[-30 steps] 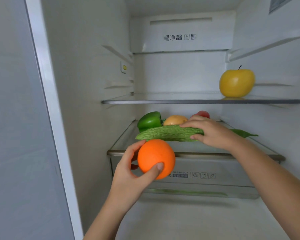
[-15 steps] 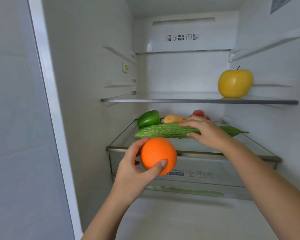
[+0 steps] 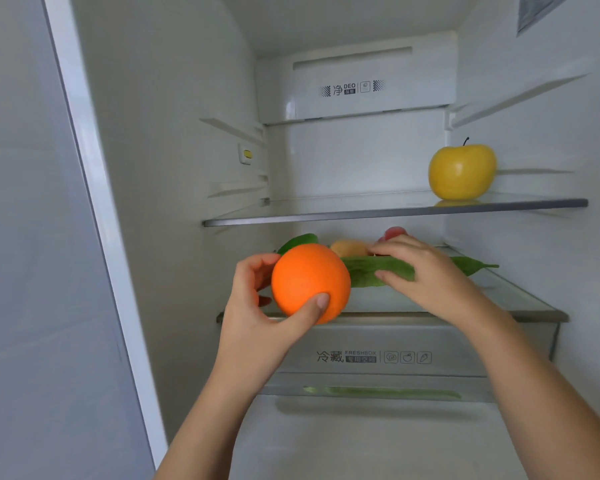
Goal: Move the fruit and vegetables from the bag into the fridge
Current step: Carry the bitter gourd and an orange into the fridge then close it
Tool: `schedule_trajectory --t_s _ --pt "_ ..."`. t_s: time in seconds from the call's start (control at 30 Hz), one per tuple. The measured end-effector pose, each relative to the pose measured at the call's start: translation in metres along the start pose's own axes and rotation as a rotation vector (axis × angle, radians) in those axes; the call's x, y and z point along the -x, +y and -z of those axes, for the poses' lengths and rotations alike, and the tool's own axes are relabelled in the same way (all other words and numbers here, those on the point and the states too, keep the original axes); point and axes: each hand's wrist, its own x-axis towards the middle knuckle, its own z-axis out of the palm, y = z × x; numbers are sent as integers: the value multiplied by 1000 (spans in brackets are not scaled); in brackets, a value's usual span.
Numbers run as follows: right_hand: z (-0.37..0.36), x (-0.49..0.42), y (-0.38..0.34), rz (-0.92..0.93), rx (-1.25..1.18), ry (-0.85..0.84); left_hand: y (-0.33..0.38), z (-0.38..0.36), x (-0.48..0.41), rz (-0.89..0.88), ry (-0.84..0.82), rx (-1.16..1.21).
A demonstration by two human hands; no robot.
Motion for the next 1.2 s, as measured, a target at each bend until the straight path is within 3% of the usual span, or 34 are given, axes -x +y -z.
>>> schedule_trajectory --t_s 0.23,0.53,0.9,1.2 --pt "9 18 -23 -2 10 121 21 1 -30 -137 1 48" --pt "8 24 -20 -77 26 127 45 -16 -87 -333 -20 -52" --pt "15 23 2 -150 2 140 42 -67 -151 -310 -306 -237" --pt "23 28 22 -249 63 130 47 -111 -179 -463 -530 -468"
